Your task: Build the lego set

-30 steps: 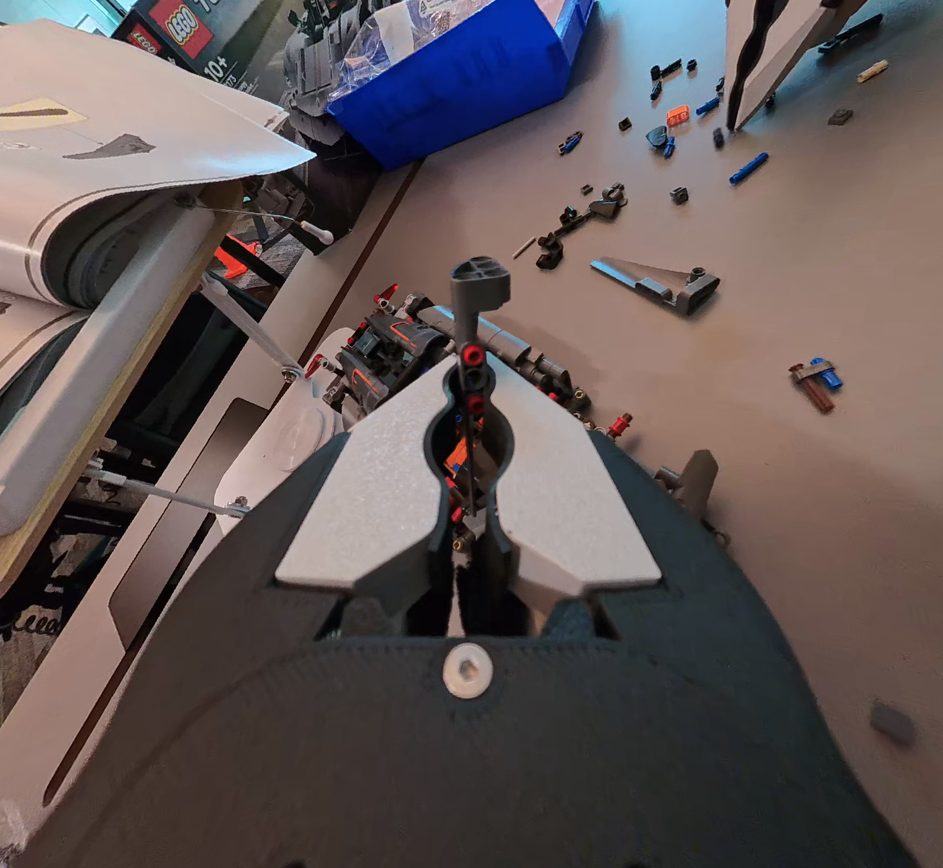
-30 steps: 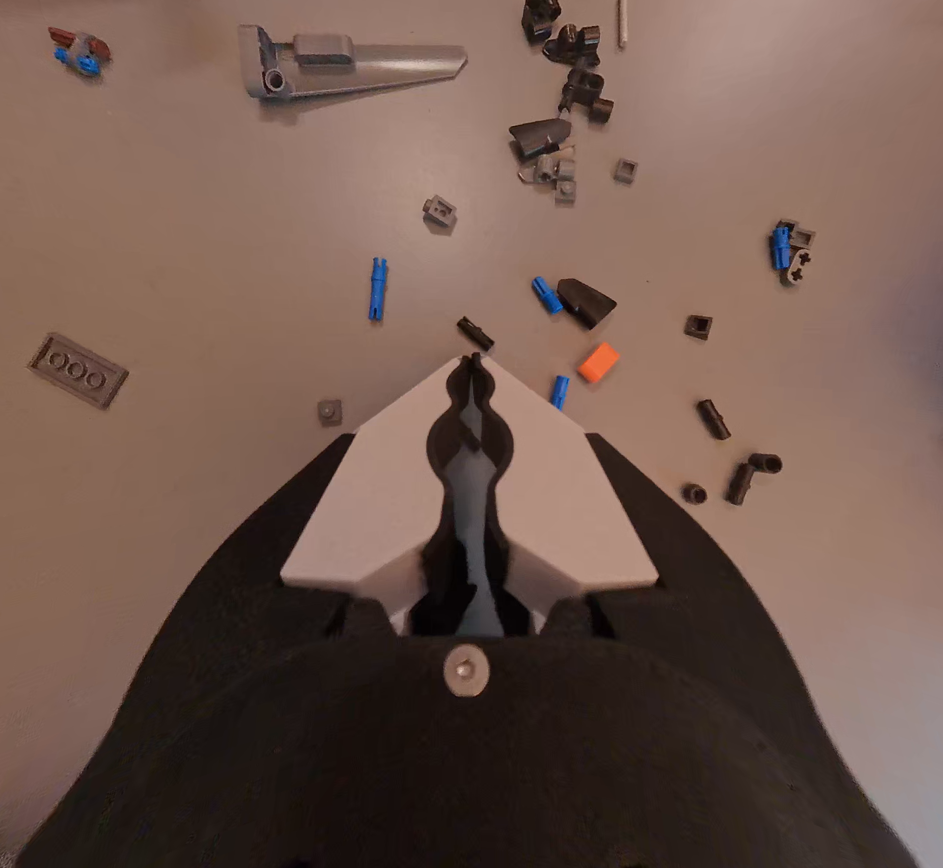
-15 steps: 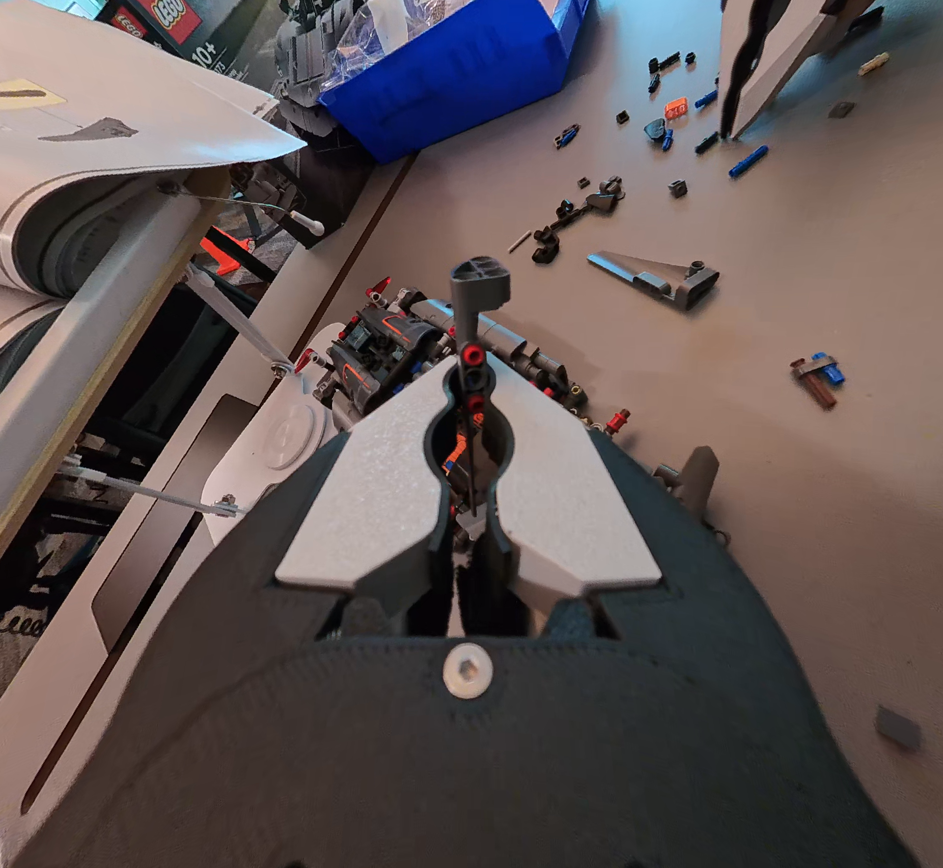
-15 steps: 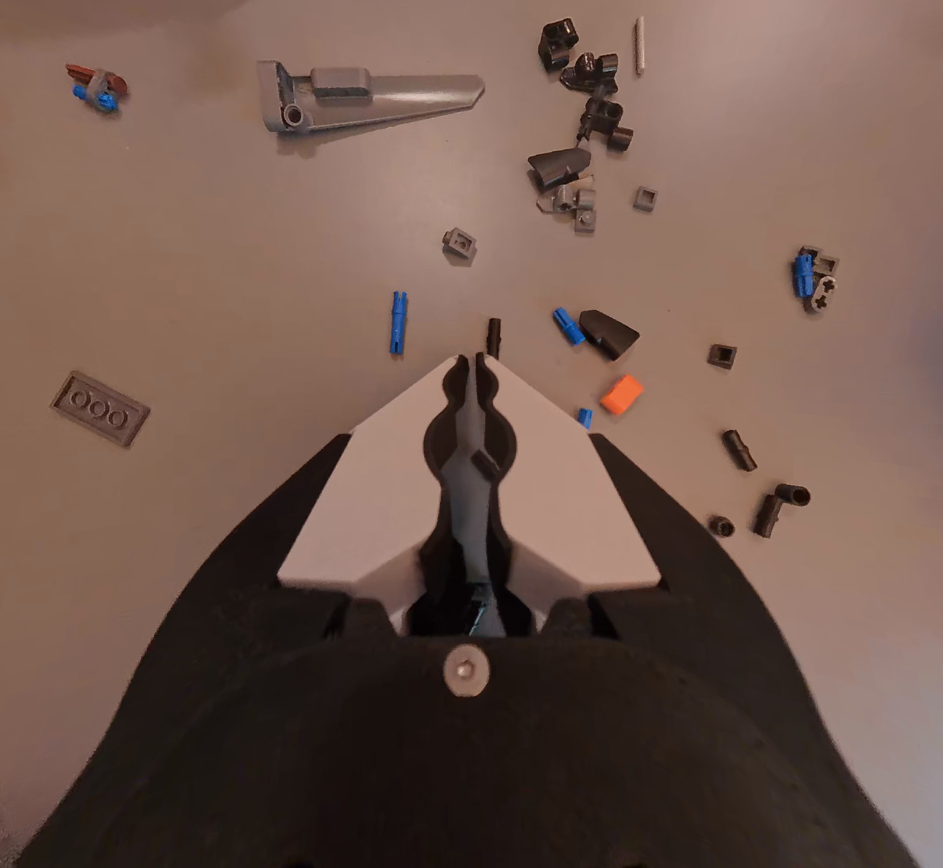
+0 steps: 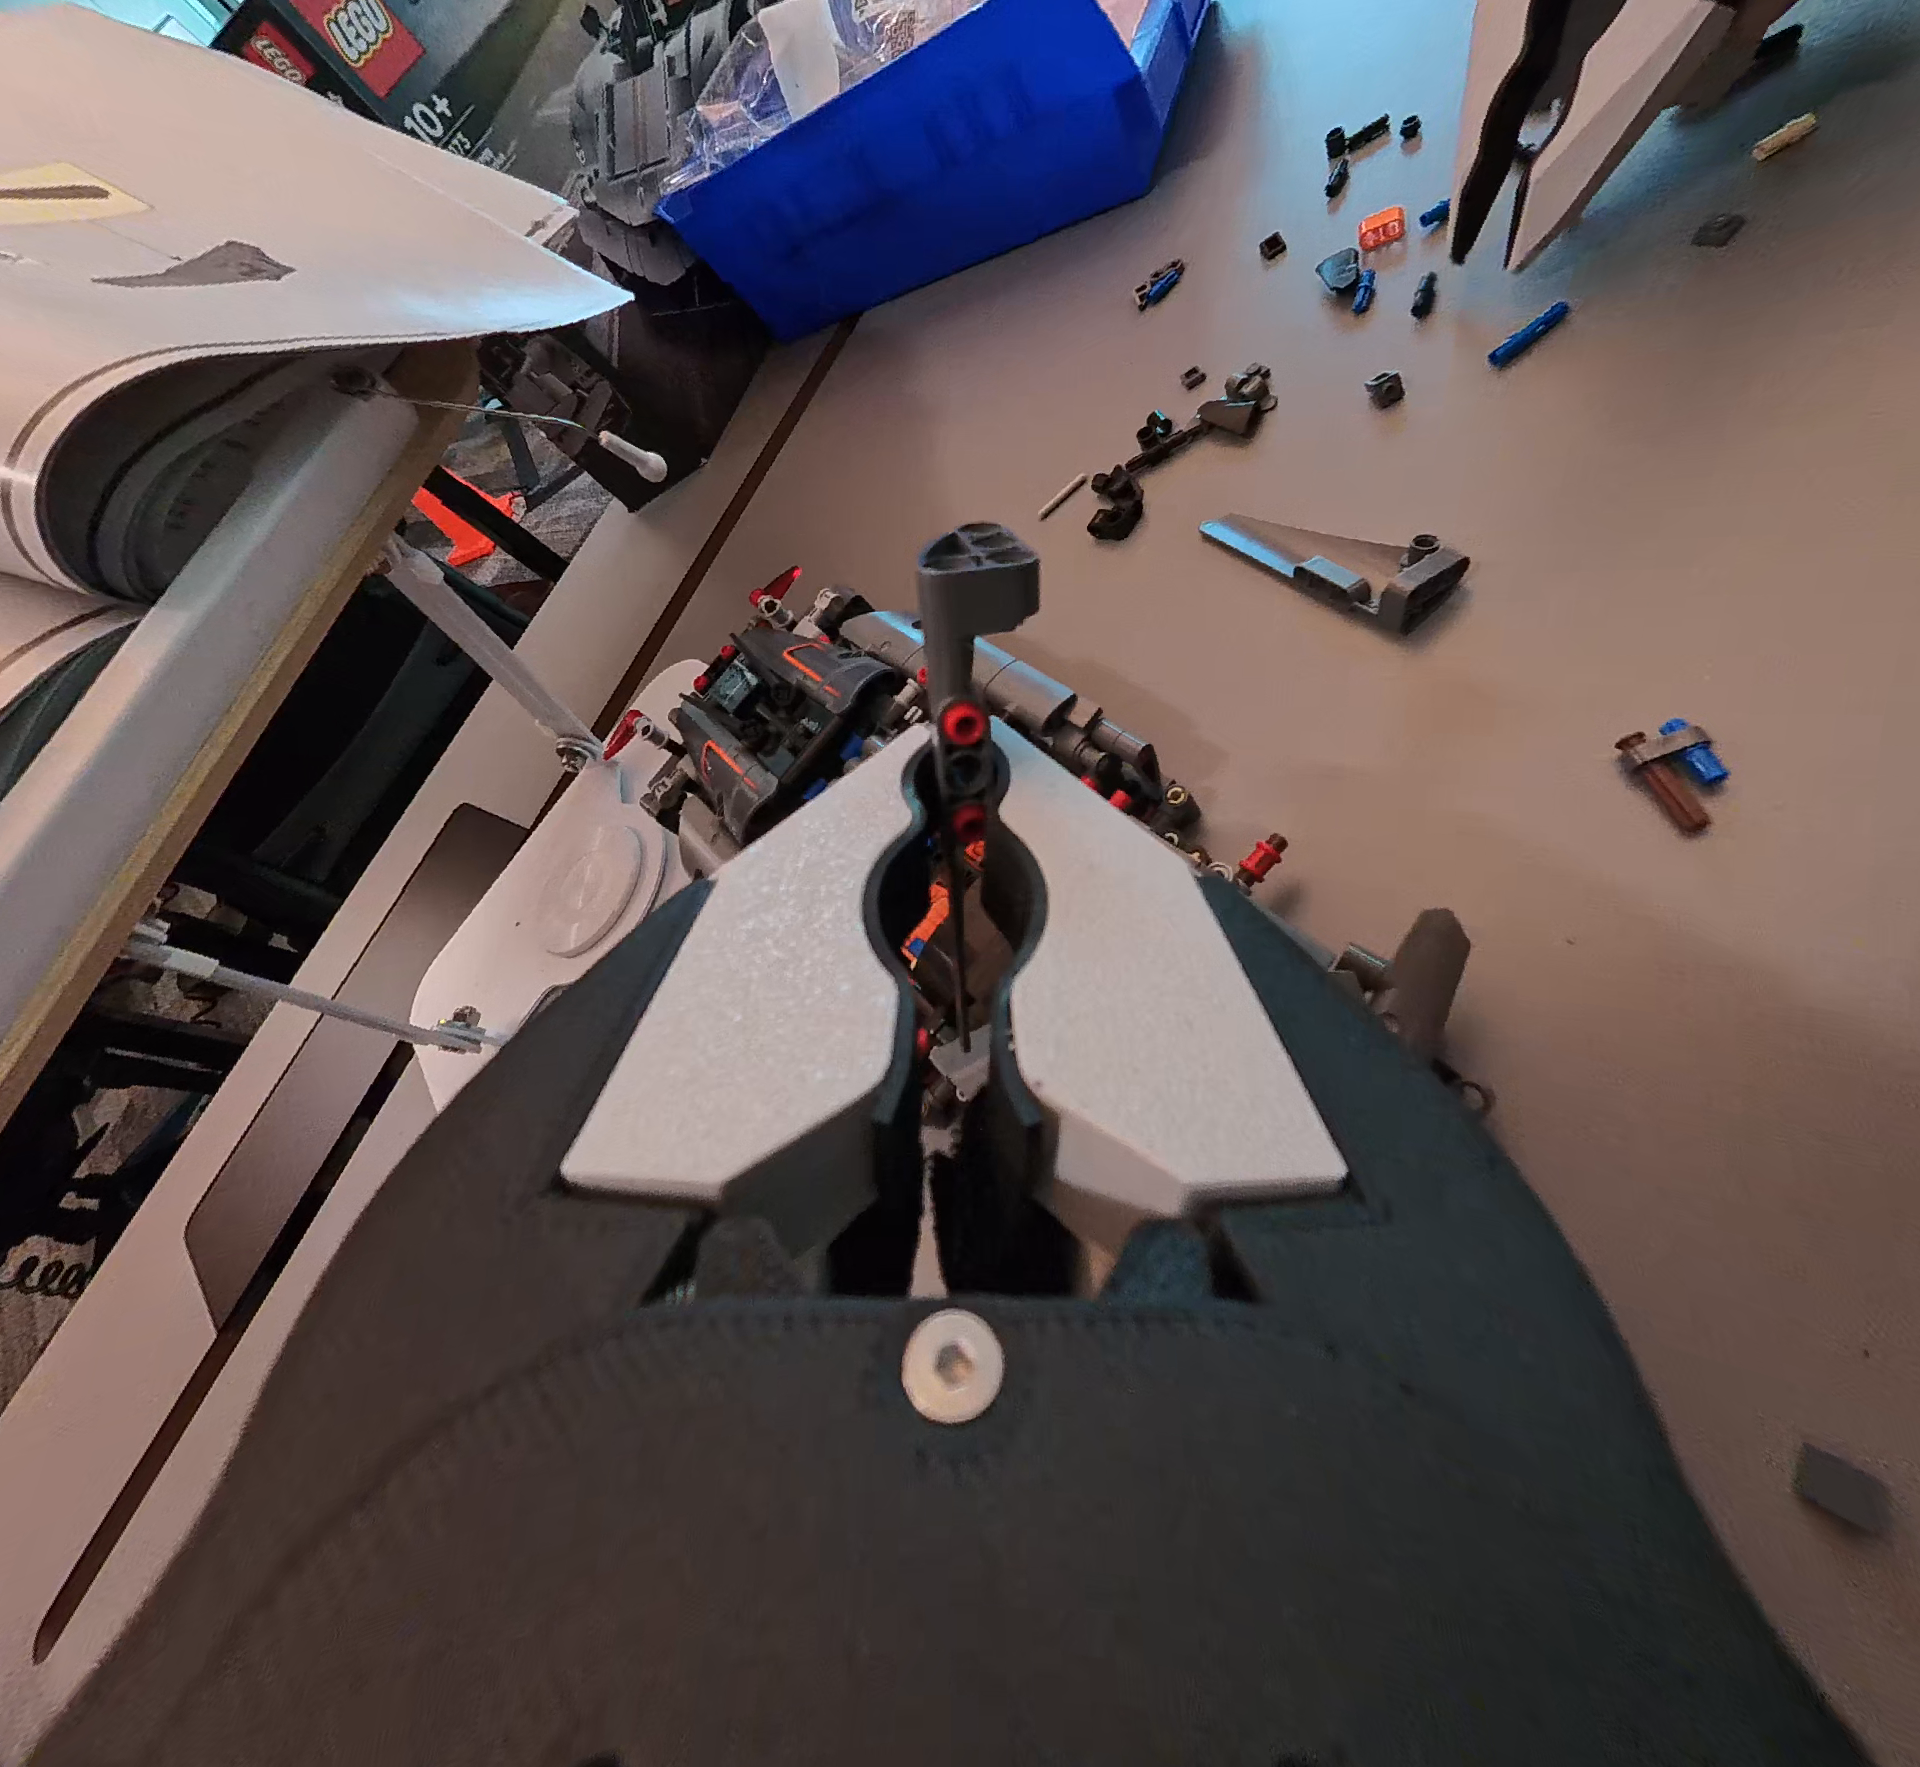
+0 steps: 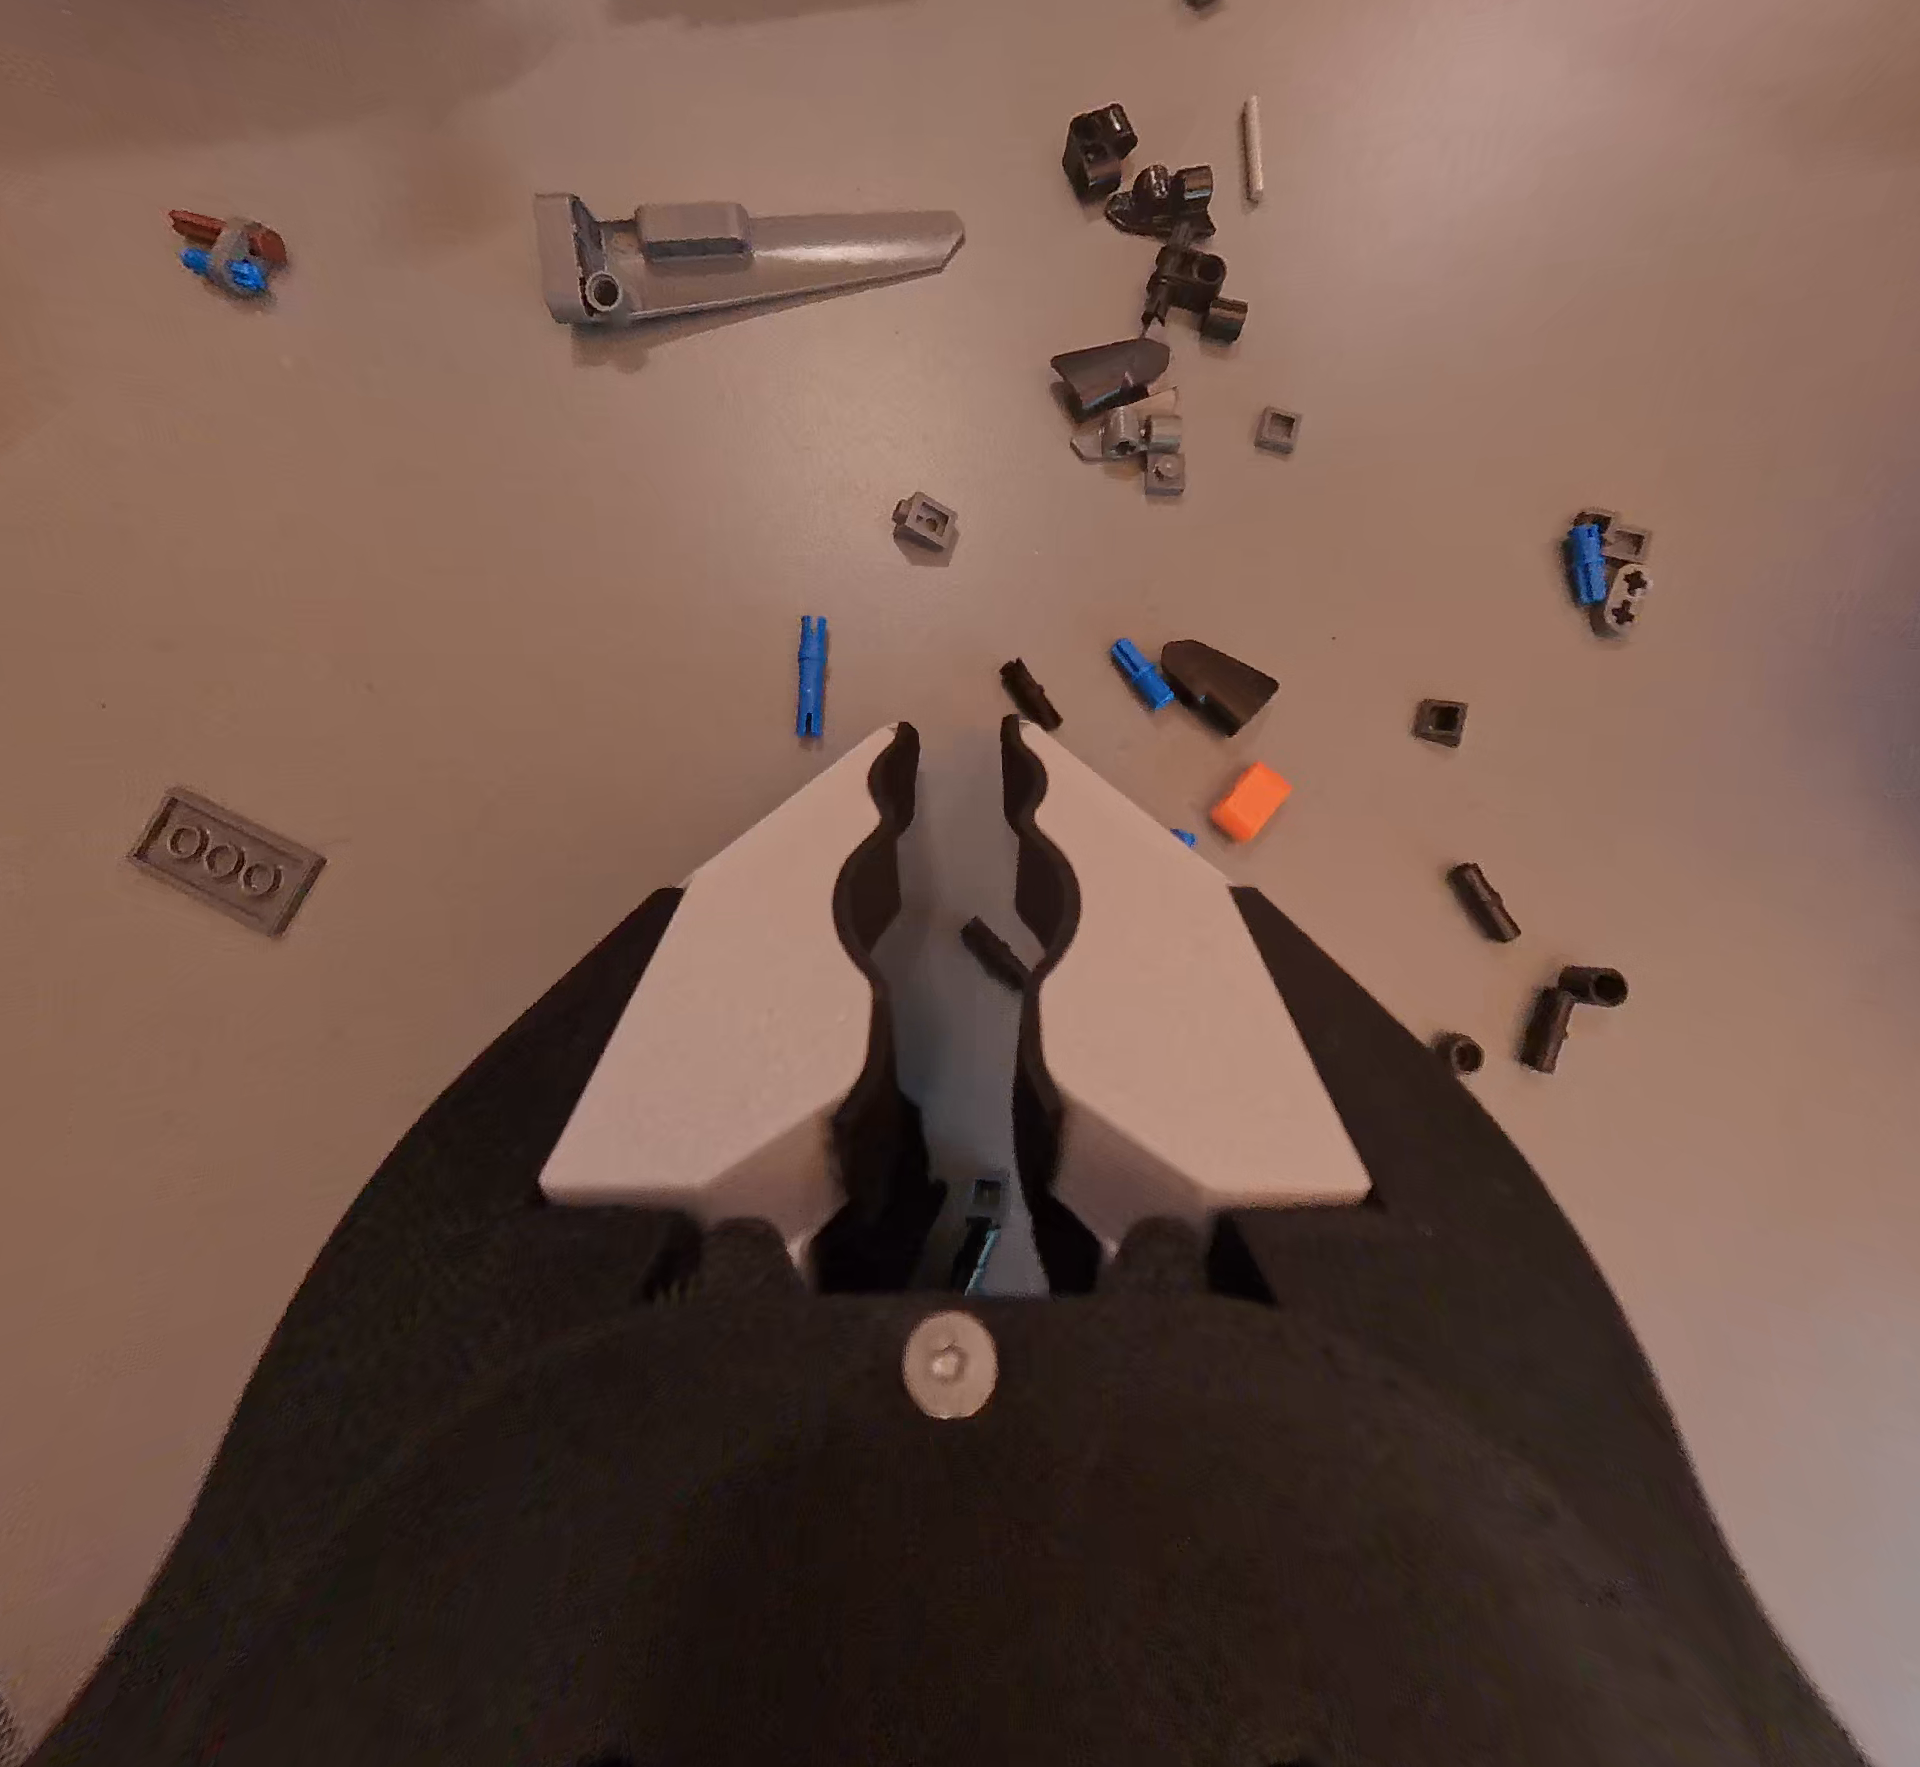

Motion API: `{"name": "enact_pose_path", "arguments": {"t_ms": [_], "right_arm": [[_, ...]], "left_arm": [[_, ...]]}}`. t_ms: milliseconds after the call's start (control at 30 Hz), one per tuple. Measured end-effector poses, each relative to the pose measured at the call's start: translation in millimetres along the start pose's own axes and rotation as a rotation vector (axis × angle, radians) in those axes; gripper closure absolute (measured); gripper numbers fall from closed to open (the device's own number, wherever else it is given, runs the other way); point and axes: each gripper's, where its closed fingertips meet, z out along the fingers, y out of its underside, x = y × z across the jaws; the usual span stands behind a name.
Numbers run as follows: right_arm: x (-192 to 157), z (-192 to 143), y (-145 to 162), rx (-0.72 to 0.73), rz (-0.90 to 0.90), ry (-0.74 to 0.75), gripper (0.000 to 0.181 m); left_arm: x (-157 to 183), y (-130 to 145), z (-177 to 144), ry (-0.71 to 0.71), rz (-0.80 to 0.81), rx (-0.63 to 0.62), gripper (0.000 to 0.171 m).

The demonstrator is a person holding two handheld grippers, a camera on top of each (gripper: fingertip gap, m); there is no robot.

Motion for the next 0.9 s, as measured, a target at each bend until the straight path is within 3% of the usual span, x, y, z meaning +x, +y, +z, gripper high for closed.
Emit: {"name": "enact_pose_path", "arguments": {"t_ms": [900], "right_arm": [[6, -20, -6, 0.079, 0.019, 0.106, 0.164]], "left_arm": [[-2, 2, -2, -0.013, 0.006, 0.0, 0.171]]}}
